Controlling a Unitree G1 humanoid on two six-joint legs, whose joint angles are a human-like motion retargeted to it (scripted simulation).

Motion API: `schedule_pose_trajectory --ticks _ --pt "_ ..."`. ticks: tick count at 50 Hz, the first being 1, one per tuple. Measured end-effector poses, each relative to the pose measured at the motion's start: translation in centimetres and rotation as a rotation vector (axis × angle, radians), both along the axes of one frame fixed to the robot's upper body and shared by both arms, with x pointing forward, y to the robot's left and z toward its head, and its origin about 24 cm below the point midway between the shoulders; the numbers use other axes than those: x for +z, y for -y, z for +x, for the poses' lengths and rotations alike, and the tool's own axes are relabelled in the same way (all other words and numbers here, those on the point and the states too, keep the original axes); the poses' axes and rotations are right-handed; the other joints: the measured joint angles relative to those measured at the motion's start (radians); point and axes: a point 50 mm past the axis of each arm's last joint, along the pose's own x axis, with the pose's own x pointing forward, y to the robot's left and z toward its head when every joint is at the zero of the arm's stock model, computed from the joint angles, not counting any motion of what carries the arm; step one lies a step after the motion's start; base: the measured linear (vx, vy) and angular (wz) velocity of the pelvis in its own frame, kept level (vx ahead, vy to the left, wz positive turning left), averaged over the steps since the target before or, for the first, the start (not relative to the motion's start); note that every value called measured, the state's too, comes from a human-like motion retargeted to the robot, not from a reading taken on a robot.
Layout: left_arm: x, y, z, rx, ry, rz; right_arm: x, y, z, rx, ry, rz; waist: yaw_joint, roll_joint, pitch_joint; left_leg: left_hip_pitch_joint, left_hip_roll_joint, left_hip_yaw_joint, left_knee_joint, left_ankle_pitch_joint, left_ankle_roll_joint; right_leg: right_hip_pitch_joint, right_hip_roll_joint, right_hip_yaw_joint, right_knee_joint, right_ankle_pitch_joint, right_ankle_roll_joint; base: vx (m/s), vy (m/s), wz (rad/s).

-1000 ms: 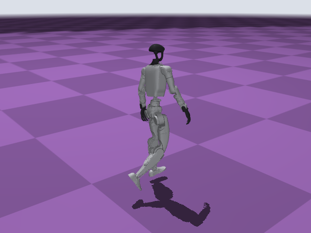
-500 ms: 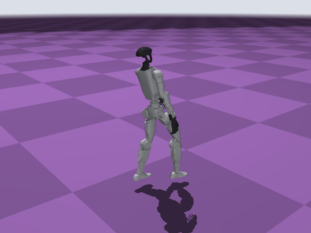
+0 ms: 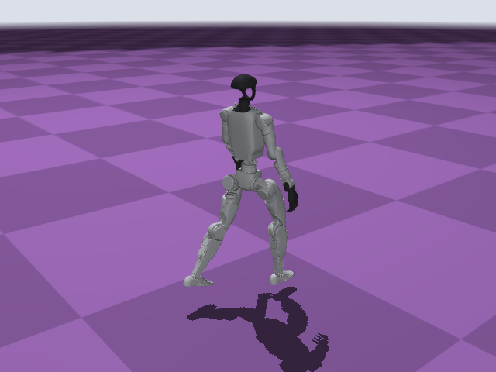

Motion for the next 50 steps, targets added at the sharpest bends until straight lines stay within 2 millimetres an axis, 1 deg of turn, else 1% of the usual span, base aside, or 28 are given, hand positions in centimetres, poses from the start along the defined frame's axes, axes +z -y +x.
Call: schedule_pose_trajectory --ticks 3,5,8,10,12,14,17,20,22,25,29,32,35,39,42,45,48,50 --pt "-0.3 1.0 -0.2 0.044 0.011 -0.053 0.5 1.0 0.9 -0.014 0.045 -0.03 0.0 0.042 0.012 -0.032 0.026 0.007 0.018 0.077 -0.001 -0.007 0.018 -0.013 0.013 -0.047 0.004 0.51 -0.25 0.22" --pt "-0.7 1.5 -0.9 0.082 0.001 -0.093 0.8 1.6 1.2 -0.027 0.064 -0.051 0.002 0.056 0.022 -0.064 0.022 0.022 0.066 0.152 0.001 0.017 0.024 -0.012 -0.012 -0.063 0.006 0.52 -0.27 0.05" --pt "-1.3 1.8 -2.6 0.137 -0.042 -0.141 1.1 2.3 1.5 -0.037 0.077 -0.081 0.013 0.047 0.04 -0.158 -0.02 0.071 0.233 0.246 0.013 0.083 0.019 0.014 -0.081 -0.068 0.0 0.51 -0.28 -0.13" --pt "-1.8 1.6 -4.2 0.166 -0.084 -0.154 1.2 2.6 1.7 -0.028 0.077 -0.096 0.025 0.027 0.045 -0.249 -0.056 0.119 0.381 0.263 0.032 0.126 0.008 0.031 -0.125 -0.067 0.0 0.48 -0.26 -0.25" --pt "-2.1 1.2 -5.8 0.185 -0.131 -0.149 1.3 2.6 2.0 -0.005 0.077 -0.106 0.044 0.003 0.045 -0.351 -0.08 0.182 0.52 0.232 0.065 0.161 -0.003 0.049 -0.157 -0.065 0.004 0.45 -0.24 -0.37" --pt "-2.4 0.6 -7.6 0.198 -0.181 -0.134 1.3 2.5 2.4 0.026 0.081 -0.109 0.07 -0.02 0.046 -0.441 -0.092 0.249 0.618 0.17 0.107 0.196 -0.009 0.069 -0.181 -0.063 0.015 0.44 -0.22 -0.5" --pt "-2.6 -0.5 -10.4 0.21 -0.257 -0.102 1.4 2.3 3.2 0.08 0.093 -0.102 0.122 -0.053 0.045 -0.543 -0.102 0.336 0.672 0.067 0.165 0.254 -0.011 0.111 -0.21 -0.065 0.049 0.44 -0.19 -0.72" --pt "-2.6 -1.4 -13.3 0.227 -0.331 -0.074 1.4 1.9 4.1 0.13 0.108 -0.087 0.192 -0.074 0.042 -0.604 -0.118 0.385 0.617 0.012 0.195 0.321 -0.004 0.171 -0.234 -0.074 0.1 0.45 -0.15 -1.03" --pt "-2.6 -1.9 -15.2 0.251 -0.374 -0.06 1.4 1.7 4.6 0.153 0.117 -0.079 0.248 -0.076 0.038 -0.624 -0.126 0.396 0.535 0.015 0.196 0.369 0.007 0.221 -0.246 -0.086 0.13 0.45 -0.11 -1.28" --pt "-2.4 -2.5 -17.9 0.304 -0.43 -0.045 1.5 1.6 5.3 0.177 0.124 -0.071 0.336 -0.062 0.03 -0.634 -0.125 0.398 0.388 0.051 0.182 0.447 0.029 0.293 -0.258 -0.117 0.163 0.47 -0.06 -1.43" --pt "-2.0 -3.1 -20.6 0.394 -0.487 -0.022 1.6 1.4 6.4 0.2 0.121 -0.071 0.433 -0.018 0.017 -0.623 -0.093 0.404 0.203 0.118 0.158 0.558 0.062 0.37 -0.253 -0.162 0.17 0.48 0.0 -1.36" --pt "-1.7 -3.5 -21.8 0.459 -0.514 0.001 1.6 1.1 7.1 0.224 0.118 -0.07 0.478 0.02 0.004 -0.613 -0.06 0.418 0.092 0.177 0.146 0.637 0.086 0.415 -0.229 -0.194 0.158 0.49 0.05 -1.02" --pt "-1.5 -4.0 -22.3 0.512 -0.52 0.028 1.6 0.5 7.9 0.252 0.12 -0.06 0.496 0.054 -0.008 -0.607 -0.026 0.436 0.008 0.245 0.136 0.706 0.11 0.455 -0.188 -0.225 0.143 0.49 0.08 -0.66" --pt "-1.5 -4.5 -21.5 0.577 -0.481 0.051 1.5 -0.7 9.1 0.289 0.132 -0.034 0.49 0.077 -0.016 -0.614 0.011 0.482 -0.065 0.333 0.124 0.777 0.137 0.495 -0.131 -0.248 0.146 0.49 0.09 -0.38" --pt "-1.7 -4.6 -20.2 0.621 -0.432 0.052 1.5 -1.6 10.1 0.307 0.147 -0.013 0.475 0.077 -0.014 -0.63 0.031 0.526 -0.094 0.386 0.113 0.815 0.147 0.521 -0.102 -0.258 0.159 0.49 0.1 -0.31" --pt "-2.0 -4.2 -18.9 0.633 -0.392 0.037 1.6 -2.3 10.9 0.315 0.164 0.002 0.459 0.067 -0.013 -0.652 0.04 0.556 -0.097 0.42 0.104 0.842 0.146 0.553 -0.091 -0.259 0.171 0.5 0.11 -0.37" --pt "-2.3 -3.5 -16.9 0.595 -0.354 0.006 1.9 -2.8 12.2 0.32 0.189 0.009 0.448 0.042 -0.002 -0.681 0.033 0.563 -0.072 0.41 0.108 0.853 0.13 0.591 -0.094 -0.262 0.175 0.51 0.14 -0.41" --pt "-2.5 -3.0 -15.3 0.545 -0.326 -0.02 2.2 -3.0 12.9 0.328 0.205 0.009 0.447 0.015 0.008 -0.707 0.02 0.568 -0.039 0.373 0.122 0.85 0.107 0.611 -0.103 -0.262 0.182 0.52 0.16 -0.39"
